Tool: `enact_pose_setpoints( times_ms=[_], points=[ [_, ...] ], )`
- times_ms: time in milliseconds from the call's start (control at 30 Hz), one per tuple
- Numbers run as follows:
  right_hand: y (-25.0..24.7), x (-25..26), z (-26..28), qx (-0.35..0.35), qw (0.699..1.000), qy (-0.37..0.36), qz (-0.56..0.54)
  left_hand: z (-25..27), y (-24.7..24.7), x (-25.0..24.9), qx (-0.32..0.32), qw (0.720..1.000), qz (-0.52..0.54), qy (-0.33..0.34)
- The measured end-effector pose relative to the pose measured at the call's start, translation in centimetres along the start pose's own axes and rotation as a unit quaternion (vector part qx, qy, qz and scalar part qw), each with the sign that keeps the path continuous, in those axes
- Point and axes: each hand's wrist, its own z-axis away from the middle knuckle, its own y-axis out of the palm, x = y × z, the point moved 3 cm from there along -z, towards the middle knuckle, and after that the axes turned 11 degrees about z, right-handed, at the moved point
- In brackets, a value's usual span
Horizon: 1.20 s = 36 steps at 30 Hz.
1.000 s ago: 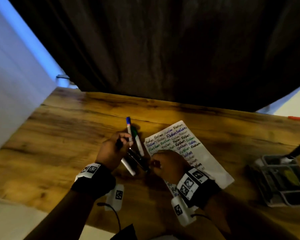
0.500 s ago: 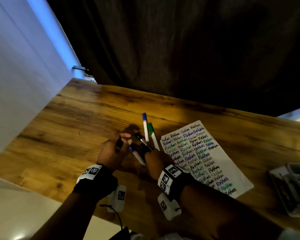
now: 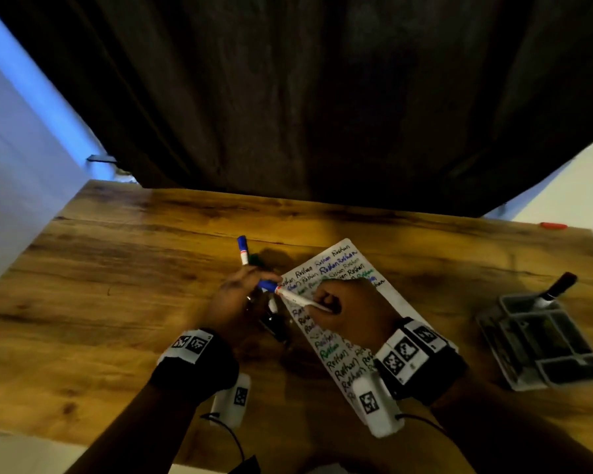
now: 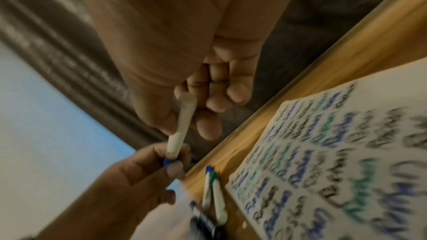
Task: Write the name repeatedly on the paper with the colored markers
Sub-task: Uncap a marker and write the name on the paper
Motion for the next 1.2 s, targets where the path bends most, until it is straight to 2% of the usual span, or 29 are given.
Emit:
enact_pose_setpoints(
  times_ms=[67, 133, 267, 400, 500, 667, 733, 800, 900, 967, 1033, 1133, 1200],
  points=[
    [-1.2, -1.3, 1.3, -0.035, 0.999, 0.021, -0.029, -0.8, 1.7, -1.0, 0.004, 0.999, 0.034, 0.015],
    [-2.2, -2.7, 2.8, -0.069, 0.994, 0.054, -0.058, -1.5, 3.5, -2.3, -0.004, 0.998, -0.002, 0.058],
    [-3.5, -4.2, 5.5, -0.126, 0.965, 0.098, -0.209, -2.8, 6.7, -4.8, 0.052, 0.994, -0.003, 0.096],
    [-3.6, -4.6, 6.6, -0.101, 0.943, 0.081, -0.306, -3.6, 9.7, -7.4, 0.119, 0.983, -0.009, 0.142],
    [-3.6, -5.1, 6.9, -0.092, 0.936, 0.082, -0.329, -3.6, 11.1, -9.4, 0.167, 0.967, 0.008, 0.19],
    [-4.7, -5.8, 7.6, -0.084, 0.929, 0.106, -0.344, -4.3, 12.2, -9.4, 0.227, 0.953, 0.003, 0.2],
    [-5.2, -5.8, 7.8, -0.071, 0.926, 0.089, -0.359, -4.4, 12.0, -10.0, 0.225, 0.946, 0.001, 0.231],
    [-5.7, -5.7, 7.9, -0.065, 0.93, 0.068, -0.355, -4.5, 11.9, -10.6, 0.193, 0.947, -0.023, 0.254],
    [-6.6, -6.0, 7.8, -0.054, 0.94, 0.049, -0.333, -5.0, 11.7, -10.1, 0.161, 0.961, -0.059, 0.217],
    [-7.7, -7.1, 7.7, -0.046, 0.92, 0.055, -0.386, -5.7, 10.7, -8.5, 0.15, 0.975, -0.061, 0.153],
    [-9.5, -8.9, 8.0, -0.089, 0.901, 0.085, -0.416, -6.3, 9.6, -6.9, 0.147, 0.984, -0.066, 0.073],
    [-11.4, -11.1, 8.4, -0.168, 0.903, 0.112, -0.379, -7.0, 9.1, -5.5, 0.148, 0.985, -0.087, -0.017],
    [-10.6, -11.8, 7.7, -0.174, 0.909, 0.103, -0.364, -7.6, 10.1, -5.2, 0.151, 0.983, -0.088, -0.049]
  ],
)
